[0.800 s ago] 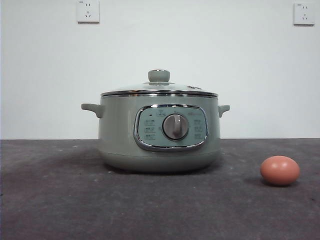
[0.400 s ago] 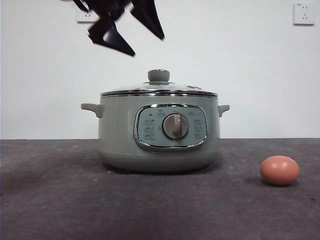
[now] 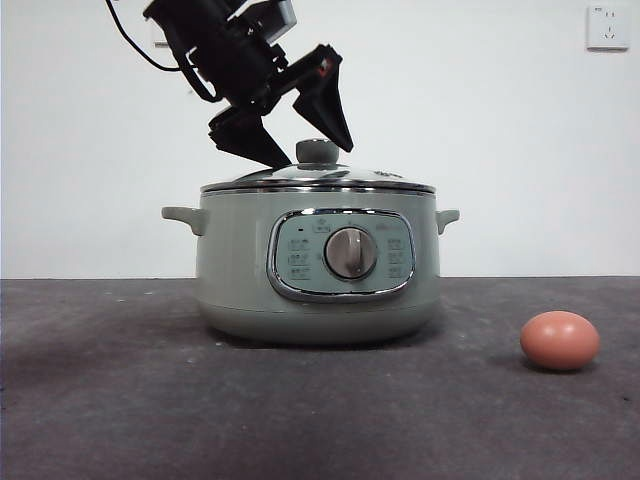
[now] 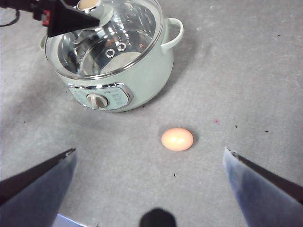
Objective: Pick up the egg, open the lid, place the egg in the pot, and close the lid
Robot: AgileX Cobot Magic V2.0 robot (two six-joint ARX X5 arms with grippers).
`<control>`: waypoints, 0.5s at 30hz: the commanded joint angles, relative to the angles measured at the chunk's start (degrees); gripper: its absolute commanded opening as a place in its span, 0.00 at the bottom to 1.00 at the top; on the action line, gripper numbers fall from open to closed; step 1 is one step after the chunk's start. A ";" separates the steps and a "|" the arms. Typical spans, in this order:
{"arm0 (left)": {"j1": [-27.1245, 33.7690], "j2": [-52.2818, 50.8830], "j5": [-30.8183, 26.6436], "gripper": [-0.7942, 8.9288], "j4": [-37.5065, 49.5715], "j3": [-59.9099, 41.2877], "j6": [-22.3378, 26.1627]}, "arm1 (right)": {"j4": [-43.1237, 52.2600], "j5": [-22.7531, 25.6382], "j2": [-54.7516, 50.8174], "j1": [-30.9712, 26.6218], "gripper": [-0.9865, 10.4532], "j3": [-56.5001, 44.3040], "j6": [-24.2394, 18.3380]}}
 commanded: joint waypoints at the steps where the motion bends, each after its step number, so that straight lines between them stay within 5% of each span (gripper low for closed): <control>1: -0.17 0.98 0.02 0.68 0.70 0.20 0.11 | 0.33 -0.20 0.11 0.04 0.56 0.15 0.17; 6: -0.33 1.07 0.07 0.33 0.46 0.20 -0.35 | 0.17 -0.17 0.28 0.04 0.56 0.15 0.17; 15: -0.33 1.07 0.11 0.07 0.00 0.20 -0.63 | -0.04 0.00 0.68 0.04 0.55 0.15 0.15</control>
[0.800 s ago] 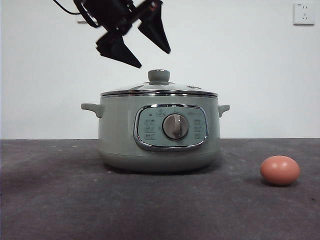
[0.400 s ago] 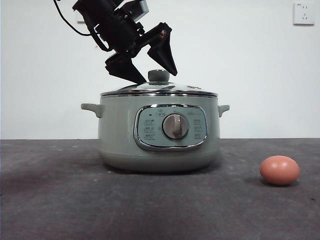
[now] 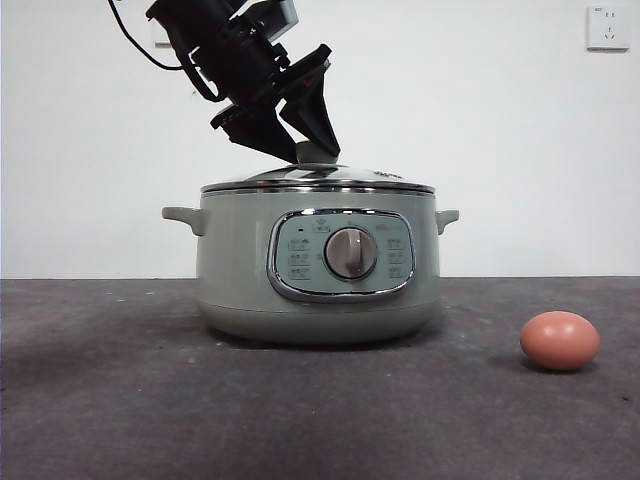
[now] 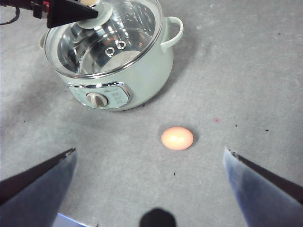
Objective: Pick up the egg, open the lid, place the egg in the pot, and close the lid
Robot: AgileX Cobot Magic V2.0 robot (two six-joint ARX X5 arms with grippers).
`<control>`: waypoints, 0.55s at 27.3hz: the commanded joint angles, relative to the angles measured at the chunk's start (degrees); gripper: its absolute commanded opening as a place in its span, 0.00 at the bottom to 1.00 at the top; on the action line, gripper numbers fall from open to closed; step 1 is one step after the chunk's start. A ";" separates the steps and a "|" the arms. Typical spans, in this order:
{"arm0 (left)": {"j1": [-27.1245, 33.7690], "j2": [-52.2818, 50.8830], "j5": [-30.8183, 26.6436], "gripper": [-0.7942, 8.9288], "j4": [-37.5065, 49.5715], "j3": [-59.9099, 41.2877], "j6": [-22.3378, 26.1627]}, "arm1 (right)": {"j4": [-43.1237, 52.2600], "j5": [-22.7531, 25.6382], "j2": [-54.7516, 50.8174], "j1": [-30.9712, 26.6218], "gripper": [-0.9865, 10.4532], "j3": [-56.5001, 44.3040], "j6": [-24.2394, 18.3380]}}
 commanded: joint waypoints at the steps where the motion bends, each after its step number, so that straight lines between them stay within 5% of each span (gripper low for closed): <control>1: -0.24 0.98 0.46 0.07 -0.13 -0.09 -0.63 | 0.02 -0.02 0.39 0.04 0.55 0.15 0.13; 15: 0.02 -7.08 0.39 0.07 0.59 -0.09 -1.09 | 0.26 -0.02 4.33 0.04 0.55 0.15 -0.31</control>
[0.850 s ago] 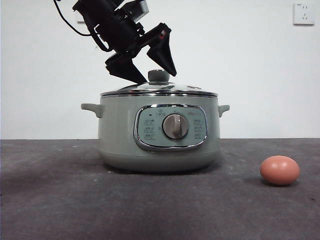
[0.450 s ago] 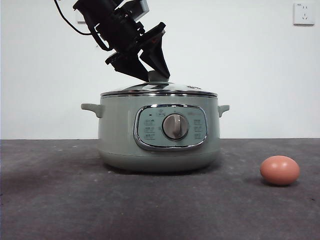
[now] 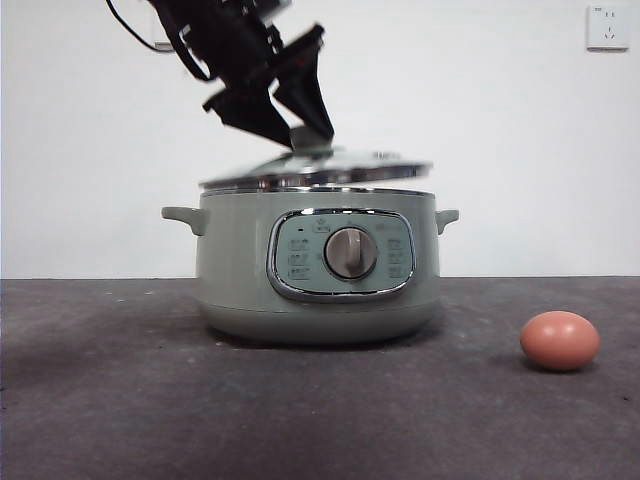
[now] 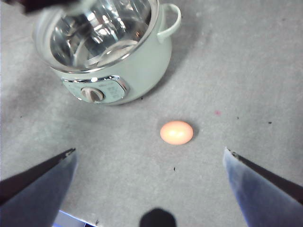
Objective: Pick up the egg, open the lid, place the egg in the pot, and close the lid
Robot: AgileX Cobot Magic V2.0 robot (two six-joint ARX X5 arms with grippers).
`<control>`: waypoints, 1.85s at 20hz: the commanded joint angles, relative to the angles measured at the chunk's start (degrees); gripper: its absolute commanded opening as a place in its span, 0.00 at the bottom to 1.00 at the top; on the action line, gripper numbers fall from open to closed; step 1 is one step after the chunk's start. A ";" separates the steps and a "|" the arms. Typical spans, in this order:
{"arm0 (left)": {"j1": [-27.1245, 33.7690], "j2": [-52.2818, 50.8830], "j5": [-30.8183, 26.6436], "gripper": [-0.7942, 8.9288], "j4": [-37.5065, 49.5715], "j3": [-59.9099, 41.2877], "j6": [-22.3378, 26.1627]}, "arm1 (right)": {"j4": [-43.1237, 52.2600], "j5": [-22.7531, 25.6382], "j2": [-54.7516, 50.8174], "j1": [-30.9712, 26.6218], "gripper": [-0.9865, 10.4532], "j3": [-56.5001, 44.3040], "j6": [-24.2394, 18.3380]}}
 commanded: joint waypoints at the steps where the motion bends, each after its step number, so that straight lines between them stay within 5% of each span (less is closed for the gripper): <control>1: 0.15 -4.04 0.72 0.07 1.92 0.22 -0.46 | 0.33 -0.02 1.36 0.04 0.55 0.15 -0.26; 11: 2.25 -22.97 -1.40 0.07 -5.33 0.22 -0.39 | 1.81 0.52 15.85 1.53 0.55 0.13 2.36; 20: 3.08 -39.56 -4.00 0.07 -15.61 0.22 0.90 | 11.91 10.54 30.75 13.42 0.55 -0.02 24.61; 29: 3.04 -41.97 -3.76 0.07 -21.64 0.22 2.84 | 12.46 21.20 43.12 22.77 0.55 -0.13 43.17; 37: 3.04 -44.15 -3.78 0.07 -22.51 0.22 3.28 | 14.49 25.16 48.54 23.54 0.55 -0.15 47.69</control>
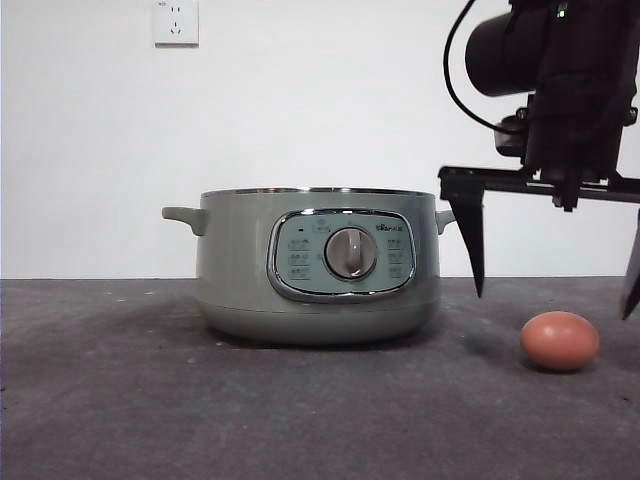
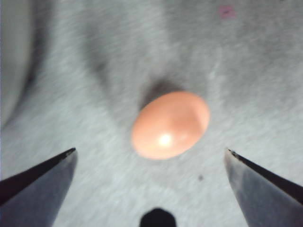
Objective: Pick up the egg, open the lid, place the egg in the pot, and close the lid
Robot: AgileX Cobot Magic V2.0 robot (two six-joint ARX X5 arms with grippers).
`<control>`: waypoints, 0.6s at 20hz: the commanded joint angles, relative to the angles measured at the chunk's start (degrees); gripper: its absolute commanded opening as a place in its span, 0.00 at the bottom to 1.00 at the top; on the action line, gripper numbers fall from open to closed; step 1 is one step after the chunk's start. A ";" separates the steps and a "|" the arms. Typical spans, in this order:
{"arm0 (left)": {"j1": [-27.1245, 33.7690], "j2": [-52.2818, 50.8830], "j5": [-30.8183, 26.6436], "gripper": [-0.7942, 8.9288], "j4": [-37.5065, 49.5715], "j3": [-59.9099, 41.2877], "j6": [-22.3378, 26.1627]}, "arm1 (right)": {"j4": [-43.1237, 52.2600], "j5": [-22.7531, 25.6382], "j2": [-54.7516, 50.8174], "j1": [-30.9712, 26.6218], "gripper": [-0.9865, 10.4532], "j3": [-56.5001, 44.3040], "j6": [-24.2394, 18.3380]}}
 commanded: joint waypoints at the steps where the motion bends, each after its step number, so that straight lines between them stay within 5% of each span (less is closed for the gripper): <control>1: -0.02 -1.68 0.46 0.07 2.45 0.35 1.05 | 0.55 0.96 0.98 -0.31 0.55 -0.20 1.11; 12: -0.04 -3.32 0.46 0.07 1.92 0.35 1.64 | 4.26 1.53 6.01 -0.68 0.50 -0.22 1.05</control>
